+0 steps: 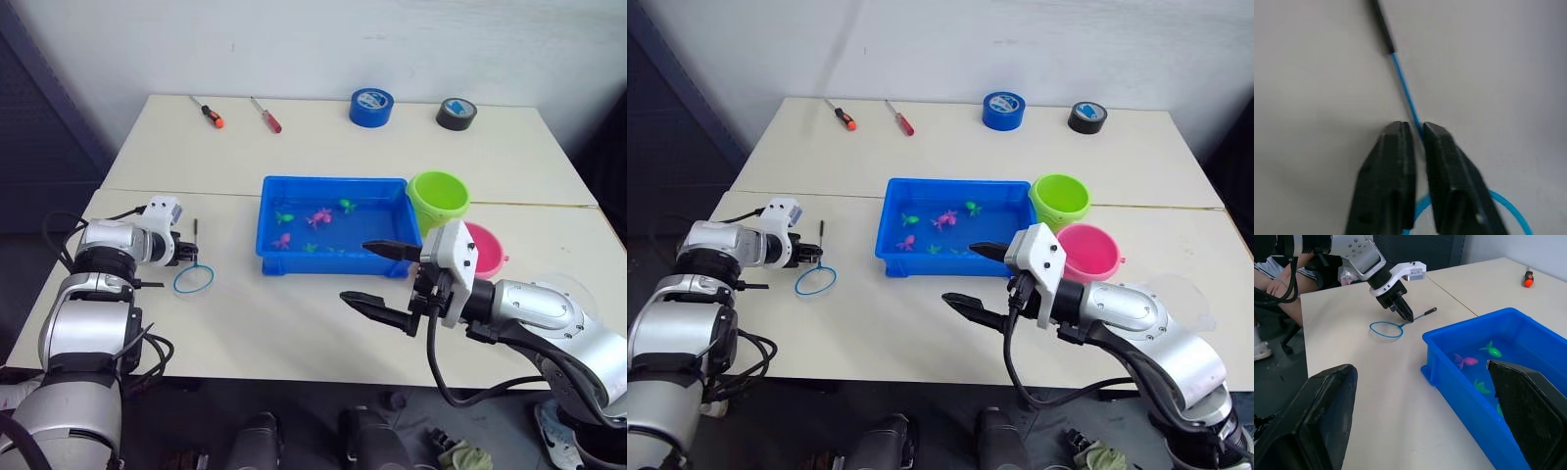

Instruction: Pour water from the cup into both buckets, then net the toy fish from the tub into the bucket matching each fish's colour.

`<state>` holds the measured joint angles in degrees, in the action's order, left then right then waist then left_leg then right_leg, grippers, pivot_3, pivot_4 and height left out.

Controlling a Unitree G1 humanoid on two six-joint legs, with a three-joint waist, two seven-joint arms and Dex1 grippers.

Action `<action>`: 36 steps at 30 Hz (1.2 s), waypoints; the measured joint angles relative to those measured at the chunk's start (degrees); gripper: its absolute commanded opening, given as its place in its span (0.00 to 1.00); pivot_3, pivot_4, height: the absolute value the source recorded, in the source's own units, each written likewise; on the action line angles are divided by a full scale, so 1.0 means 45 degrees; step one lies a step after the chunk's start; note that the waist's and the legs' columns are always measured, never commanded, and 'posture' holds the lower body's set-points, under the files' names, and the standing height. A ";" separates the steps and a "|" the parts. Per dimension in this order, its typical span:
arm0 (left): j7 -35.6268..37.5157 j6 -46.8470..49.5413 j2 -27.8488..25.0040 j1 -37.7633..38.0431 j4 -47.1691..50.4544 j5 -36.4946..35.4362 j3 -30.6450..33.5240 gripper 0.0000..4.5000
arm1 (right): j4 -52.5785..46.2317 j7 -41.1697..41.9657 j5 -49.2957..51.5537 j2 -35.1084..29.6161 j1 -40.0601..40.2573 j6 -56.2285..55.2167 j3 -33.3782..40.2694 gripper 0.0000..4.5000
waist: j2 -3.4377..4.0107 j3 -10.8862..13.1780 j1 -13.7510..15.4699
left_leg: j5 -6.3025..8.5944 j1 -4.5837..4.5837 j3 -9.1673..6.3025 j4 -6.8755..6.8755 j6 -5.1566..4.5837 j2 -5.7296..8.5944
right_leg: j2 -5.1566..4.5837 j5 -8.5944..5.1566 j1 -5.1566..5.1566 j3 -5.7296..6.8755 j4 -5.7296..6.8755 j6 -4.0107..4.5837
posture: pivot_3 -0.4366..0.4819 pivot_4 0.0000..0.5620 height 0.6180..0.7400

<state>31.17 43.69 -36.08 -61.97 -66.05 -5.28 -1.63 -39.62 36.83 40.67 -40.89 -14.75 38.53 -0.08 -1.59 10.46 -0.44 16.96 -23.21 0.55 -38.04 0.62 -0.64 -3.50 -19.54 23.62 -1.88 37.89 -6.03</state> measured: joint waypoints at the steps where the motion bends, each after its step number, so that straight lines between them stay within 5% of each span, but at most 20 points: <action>1: 0.0149 -0.0091 0.0027 0.0001 -0.0025 0.0002 0.0097 0.01 | -0.0036 0.0004 0.0029 -0.0007 0.0001 0.0065 0.0006 1.00 | 0.0000 0.0000 0.0051 | 0.0000 0.0000 0.0000 -0.0002 -0.0001 0.0000 | 0.0000 0.0001 -0.0001 0.0001 0.0001 -0.0001 | 0.48 0.27 1.00; 8: 0.4265 -0.2064 -0.0614 0.0074 0.0978 0.0309 -0.0520 0.01 | -0.0041 0.0826 0.0701 -0.1179 -0.0028 0.0707 0.0647 1.00 | -0.0007 0.0003 0.0102 | -0.0006 -0.0029 0.0001 -0.0006 0.0011 0.0000 | 0.0004 0.0006 -0.0002 0.0009 0.0000 -0.0010 | 0.48 0.27 1.00; 17: 1.2202 -0.4154 -0.2999 0.1427 0.9306 -0.1143 -0.1541 0.01 | 0.1138 0.2767 0.2625 -0.3351 -0.2439 0.2361 0.1628 1.00 | 0.0024 0.0019 -0.0028 | -0.0003 -0.0016 0.0006 0.0001 0.0006 -0.0035 | -0.0001 0.0003 -0.0019 -0.0075 -0.0031 -0.0005 | 0.48 0.27 1.00; 21: 1.2204 -0.4155 -0.3270 0.1435 1.2068 -0.2577 -0.2391 0.01 | 0.2047 0.2813 0.2852 -0.3292 -0.4769 0.3414 0.0737 1.00 | 0.0027 0.0021 -0.0048 | 0.0018 -0.0013 -0.0018 -0.0011 -0.0051 -0.0035 | -0.0005 0.0002 -0.0018 -0.0079 -0.0036 -0.0002 | 0.48 0.27 1.00; 27: 1.2204 -0.4719 -0.2991 0.1292 1.3338 -0.3250 -0.4100 0.01 | 0.2923 0.3080 0.1672 -0.2296 -0.6267 0.3628 -0.1581 1.00 | 0.0029 0.0022 -0.0143 | 0.0012 -0.0021 -0.0012 -0.0017 -0.0061 -0.0028 | 0.0002 0.0002 -0.0006 -0.0075 -0.0008 -0.0002 | 0.48 0.27 1.00; 30: 1.2205 -0.5051 -0.2363 0.0901 1.3276 -0.3164 -0.4405 0.00 | 0.3170 0.3247 0.1198 -0.1888 -0.6674 0.3607 -0.2130 0.84 | 0.0029 0.0023 -0.0150 | 0.0010 -0.0028 -0.0014 -0.0029 -0.0065 -0.0024 | 0.0004 0.0002 -0.0007 -0.0065 0.0002 -0.0003 | 0.48 0.27 1.00; 33: 1.2205 -0.5572 -0.1894 0.0636 1.3108 -0.3005 -0.4567 0.00 | 0.3246 0.3352 0.0551 -0.1372 -0.6835 0.3342 -0.2837 0.56 | 0.0030 0.0023 -0.0198 | 0.0011 -0.0027 -0.0012 -0.0027 -0.0067 -0.0019 | 0.0004 0.0002 -0.0005 -0.0050 0.0015 -0.0004 | 0.48 0.27 1.00; 36: 1.2204 -0.5620 -0.1886 0.0638 1.3042 -0.2976 -0.4768 0.00 | 0.3357 0.3448 0.0147 -0.1308 -0.6832 0.3203 -0.2978 0.56 | 0.0030 0.0023 -0.0258 | 0.0010 -0.0028 -0.0008 -0.0027 -0.0068 -0.0020 | 0.0006 0.0003 -0.0004 -0.0044 0.0019 -0.0004 | 0.48 0.27 1.00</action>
<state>86.09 18.41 -44.56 -59.10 -7.36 -18.67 -23.09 -24.51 52.35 41.33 -46.77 -45.49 52.94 -13.48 -1.45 10.56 -1.59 17.01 -23.33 0.51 -38.17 0.31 -0.73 -3.48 -19.53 23.60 -2.07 37.98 -6.05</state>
